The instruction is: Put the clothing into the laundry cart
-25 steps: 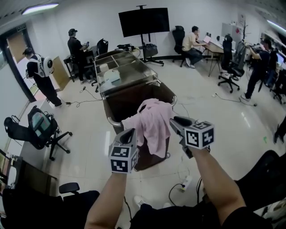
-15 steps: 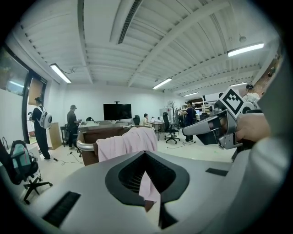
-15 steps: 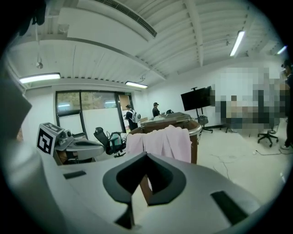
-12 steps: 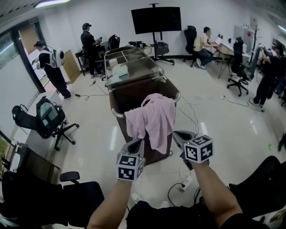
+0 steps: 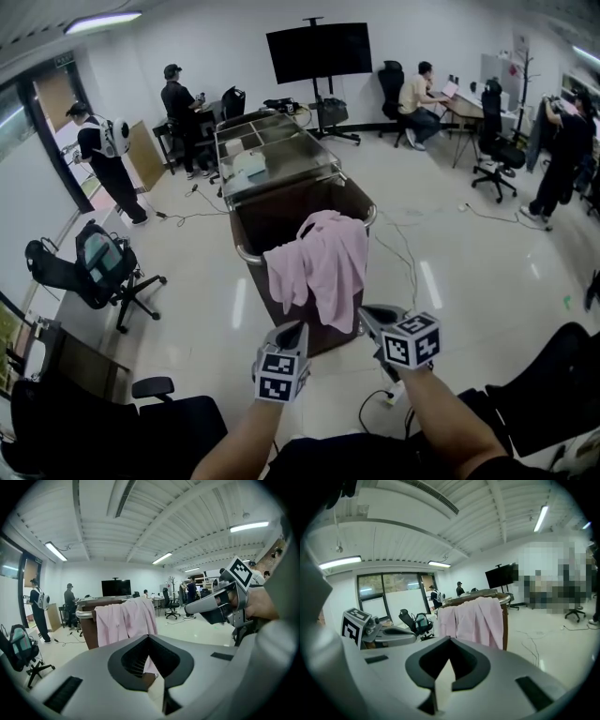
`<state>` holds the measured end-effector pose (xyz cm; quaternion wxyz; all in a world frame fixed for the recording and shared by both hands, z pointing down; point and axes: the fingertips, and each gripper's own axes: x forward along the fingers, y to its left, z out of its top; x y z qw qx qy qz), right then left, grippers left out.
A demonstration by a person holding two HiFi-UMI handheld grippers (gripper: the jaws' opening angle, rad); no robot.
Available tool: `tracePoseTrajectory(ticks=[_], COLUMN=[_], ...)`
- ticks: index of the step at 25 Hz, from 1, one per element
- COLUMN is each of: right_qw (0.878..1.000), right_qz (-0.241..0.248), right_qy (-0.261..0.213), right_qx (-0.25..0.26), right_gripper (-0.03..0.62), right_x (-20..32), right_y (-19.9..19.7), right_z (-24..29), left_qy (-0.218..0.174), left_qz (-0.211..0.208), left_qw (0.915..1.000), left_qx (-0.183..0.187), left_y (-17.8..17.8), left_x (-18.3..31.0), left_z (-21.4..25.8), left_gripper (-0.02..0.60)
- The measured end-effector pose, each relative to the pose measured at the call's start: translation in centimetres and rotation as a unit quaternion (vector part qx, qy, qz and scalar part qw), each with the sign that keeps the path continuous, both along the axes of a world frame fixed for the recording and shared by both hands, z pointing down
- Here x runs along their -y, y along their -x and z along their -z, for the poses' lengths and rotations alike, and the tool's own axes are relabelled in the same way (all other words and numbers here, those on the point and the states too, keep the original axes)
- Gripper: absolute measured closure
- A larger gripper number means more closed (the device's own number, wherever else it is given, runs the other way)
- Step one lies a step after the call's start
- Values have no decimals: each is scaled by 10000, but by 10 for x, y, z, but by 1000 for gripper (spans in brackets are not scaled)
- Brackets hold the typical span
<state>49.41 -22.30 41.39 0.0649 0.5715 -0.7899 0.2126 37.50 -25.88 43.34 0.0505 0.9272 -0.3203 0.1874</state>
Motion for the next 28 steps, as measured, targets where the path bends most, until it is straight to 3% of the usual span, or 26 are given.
tracePoseTrajectory(ticks=[6, 28], right_qw=[9997, 9988], right_qz=[-173, -293], right_qy=[185, 343], right_qx=[-16, -176], right_gripper=[592, 591], right_x=[-1, 3], right_y=[6, 30], right_z=[-17, -29], left_qy=[167, 171], left_qz=[-89, -223], left_qw=[9996, 9993], left_qx=[-187, -249], left_y=[4, 31], left_x=[7, 22], left_z=[-4, -3], left_gripper=[583, 583])
